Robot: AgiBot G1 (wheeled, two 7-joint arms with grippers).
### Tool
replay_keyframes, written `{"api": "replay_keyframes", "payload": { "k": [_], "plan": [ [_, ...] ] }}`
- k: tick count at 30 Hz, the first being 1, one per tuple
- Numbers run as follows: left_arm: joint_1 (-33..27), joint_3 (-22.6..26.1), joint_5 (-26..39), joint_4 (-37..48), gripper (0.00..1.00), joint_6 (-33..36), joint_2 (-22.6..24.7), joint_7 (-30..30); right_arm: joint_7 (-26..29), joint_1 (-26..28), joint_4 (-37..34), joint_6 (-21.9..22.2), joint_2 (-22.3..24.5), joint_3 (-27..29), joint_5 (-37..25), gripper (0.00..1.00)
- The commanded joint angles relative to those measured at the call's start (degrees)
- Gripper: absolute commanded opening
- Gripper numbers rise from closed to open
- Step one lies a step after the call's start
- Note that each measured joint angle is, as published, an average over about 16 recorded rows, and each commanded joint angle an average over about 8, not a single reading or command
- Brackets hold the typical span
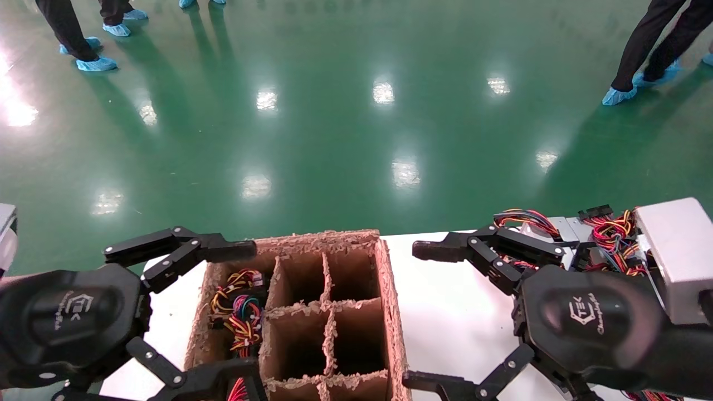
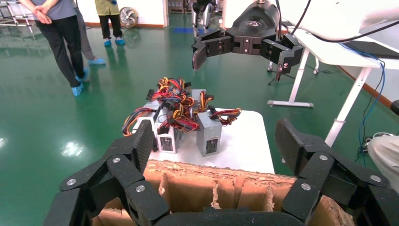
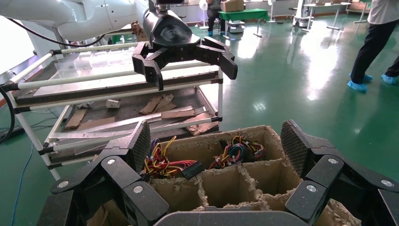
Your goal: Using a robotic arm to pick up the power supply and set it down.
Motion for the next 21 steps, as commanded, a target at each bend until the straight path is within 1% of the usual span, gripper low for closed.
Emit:
{"api": "replay_keyframes", "payload": {
  "k": [1,6,10,16,21],
  "plan": [
    [0.0,0.0,0.0,0.0,0.00,0.0,0.0,0.0,0.0,0.0,0.1,0.0,0.1,0.0,0.0,1.00],
    [0.0,0.0,0.0,0.0,0.00,0.0,0.0,0.0,-0.6,-0.3,-1.3,0.1,-0.9,-0.5,-0.6,1.00],
    [0.0,0.0,0.0,0.0,0.00,0.0,0.0,0.0,-1.4,-0.5,-3.2,0.1,-2.5,-1.6,-1.8,1.00],
    [0.0,0.0,0.0,0.0,0.00,0.0,0.0,0.0,-2.9,-0.1,-5.7,0.2,-7.2,-4.7,-5.7,1.00],
    [0.0,0.0,0.0,0.0,0.00,0.0,0.0,0.0,-3.0,1.3,-6.4,0.7,-11.7,-7.4,-8.5,1.00]
  ]
}}
